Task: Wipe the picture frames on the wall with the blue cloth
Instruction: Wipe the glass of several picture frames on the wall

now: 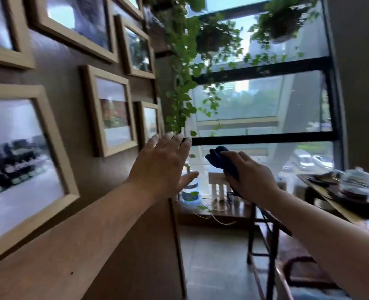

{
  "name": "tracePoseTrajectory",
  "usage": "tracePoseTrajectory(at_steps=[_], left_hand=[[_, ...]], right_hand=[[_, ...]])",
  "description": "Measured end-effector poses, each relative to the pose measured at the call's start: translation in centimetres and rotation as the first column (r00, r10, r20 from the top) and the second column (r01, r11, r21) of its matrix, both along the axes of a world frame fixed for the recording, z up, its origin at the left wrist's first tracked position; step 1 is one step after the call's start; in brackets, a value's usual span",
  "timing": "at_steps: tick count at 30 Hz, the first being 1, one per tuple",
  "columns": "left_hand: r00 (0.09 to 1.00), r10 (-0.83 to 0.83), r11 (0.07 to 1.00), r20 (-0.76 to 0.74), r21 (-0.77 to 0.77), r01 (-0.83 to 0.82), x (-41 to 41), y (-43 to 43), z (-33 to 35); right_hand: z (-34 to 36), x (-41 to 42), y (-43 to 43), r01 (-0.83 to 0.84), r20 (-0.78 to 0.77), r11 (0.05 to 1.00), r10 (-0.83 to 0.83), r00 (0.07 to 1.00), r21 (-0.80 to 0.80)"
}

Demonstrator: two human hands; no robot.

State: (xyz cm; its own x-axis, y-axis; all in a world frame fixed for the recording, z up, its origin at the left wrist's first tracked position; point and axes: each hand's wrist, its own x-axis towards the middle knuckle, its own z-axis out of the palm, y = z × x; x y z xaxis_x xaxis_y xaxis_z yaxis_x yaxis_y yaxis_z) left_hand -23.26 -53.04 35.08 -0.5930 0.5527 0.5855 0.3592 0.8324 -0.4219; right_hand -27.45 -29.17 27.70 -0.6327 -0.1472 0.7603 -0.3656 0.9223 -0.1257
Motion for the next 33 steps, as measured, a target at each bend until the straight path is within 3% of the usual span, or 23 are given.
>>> tracePoseTrajectory(at_steps=[8,13,21,26,33], left_hand=[[0.945,0.319,0.945,-0.064,-0.058,-0.323,-2.4,-5.5,4.7],[0.867,0.483,0.864,-0.121,-0.097,-0.494,-4.0,-7.7,7.8],[0.694,0.68,0.677,-0.234,-0.162,-0.718,-7.7,-9.1,13.6],[0.575,0.769,0.547,-0.279,-0.179,-0.818,-10.0,-10.4,14.2],[0.493,0.818,0.463,-0.297,-0.171,-0.87,-10.8,-11.8,14.3]], right_hand=[[4.2,-10.7,-8.4,-0.298,-0.083,0.947,0.289,0.954,-0.121],[6.8,-15.3,-12.2,-0.481,-0.114,0.85,0.468,0.876,-0.212],[11.7,-20.1,-17.5,-0.596,-0.168,0.766,0.572,0.803,-0.24],[14.8,-20.7,-21.9,-0.713,-0.241,0.667,0.671,0.701,-0.217],[16.3,-20.3,-26.5,-0.744,-0.367,0.661,0.671,0.645,-0.1]])
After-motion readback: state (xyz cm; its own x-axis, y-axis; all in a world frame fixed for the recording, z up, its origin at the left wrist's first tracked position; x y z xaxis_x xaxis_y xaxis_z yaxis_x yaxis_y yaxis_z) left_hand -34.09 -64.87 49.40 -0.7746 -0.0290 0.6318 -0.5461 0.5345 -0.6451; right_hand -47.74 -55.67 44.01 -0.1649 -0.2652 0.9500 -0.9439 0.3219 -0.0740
